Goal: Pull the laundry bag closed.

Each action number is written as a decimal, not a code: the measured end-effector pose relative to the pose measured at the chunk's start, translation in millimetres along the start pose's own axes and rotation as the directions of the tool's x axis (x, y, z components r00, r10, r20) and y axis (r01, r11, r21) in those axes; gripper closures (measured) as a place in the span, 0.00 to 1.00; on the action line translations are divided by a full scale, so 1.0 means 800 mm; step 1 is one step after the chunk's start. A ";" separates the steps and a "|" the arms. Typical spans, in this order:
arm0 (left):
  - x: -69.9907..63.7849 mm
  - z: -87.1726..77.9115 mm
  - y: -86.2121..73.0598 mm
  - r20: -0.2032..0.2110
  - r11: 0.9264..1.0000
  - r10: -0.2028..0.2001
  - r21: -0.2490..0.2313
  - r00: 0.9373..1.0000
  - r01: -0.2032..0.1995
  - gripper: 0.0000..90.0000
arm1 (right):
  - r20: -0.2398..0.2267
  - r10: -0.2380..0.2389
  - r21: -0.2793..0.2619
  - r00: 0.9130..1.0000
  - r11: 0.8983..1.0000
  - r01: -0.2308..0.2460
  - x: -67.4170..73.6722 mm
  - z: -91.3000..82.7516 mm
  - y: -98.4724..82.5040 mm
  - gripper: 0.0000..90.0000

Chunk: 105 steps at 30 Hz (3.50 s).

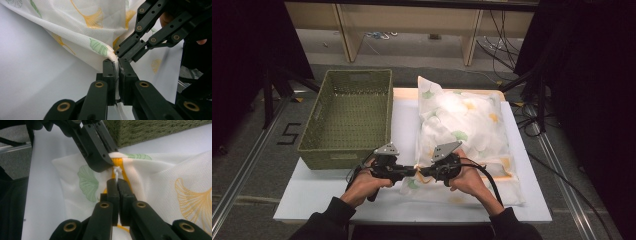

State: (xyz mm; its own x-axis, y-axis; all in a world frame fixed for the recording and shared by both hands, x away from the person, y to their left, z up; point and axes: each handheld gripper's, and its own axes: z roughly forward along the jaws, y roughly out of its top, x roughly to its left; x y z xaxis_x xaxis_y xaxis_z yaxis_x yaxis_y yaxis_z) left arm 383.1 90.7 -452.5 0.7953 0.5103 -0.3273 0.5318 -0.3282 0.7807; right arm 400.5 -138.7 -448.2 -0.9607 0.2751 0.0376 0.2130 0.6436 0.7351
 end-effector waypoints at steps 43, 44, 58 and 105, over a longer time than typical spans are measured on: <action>-0.007 -0.002 -0.005 -0.021 1.000 0.003 -0.002 1.000 -0.003 0.95 | 0.016 0.128 -0.045 0.992 0.991 -0.127 0.002 -0.006 -0.001 1.00; -0.007 -0.002 -0.005 -0.021 1.000 0.003 -0.002 1.000 -0.003 0.95 | 0.016 0.128 -0.045 0.992 0.991 -0.127 0.002 -0.006 -0.001 1.00; -0.008 -0.008 -0.007 -0.009 1.000 0.005 -0.008 1.000 -0.005 0.94 | 0.068 0.190 -0.038 0.979 0.982 -0.188 -0.008 -0.015 -0.024 1.00; -0.018 0.001 -0.010 -0.024 1.000 -0.003 0.009 1.000 0.003 0.94 | 0.093 0.241 -0.084 0.966 0.969 -0.234 -0.011 -0.022 -0.041 1.00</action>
State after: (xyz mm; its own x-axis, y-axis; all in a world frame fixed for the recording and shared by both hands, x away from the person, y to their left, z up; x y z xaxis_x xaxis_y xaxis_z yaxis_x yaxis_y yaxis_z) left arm 367.4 85.6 -454.5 0.7866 0.5305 -0.3161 0.5365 -0.3336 0.7752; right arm 398.8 -174.3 -460.6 -0.8600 0.4876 0.1507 0.4160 0.4987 0.7604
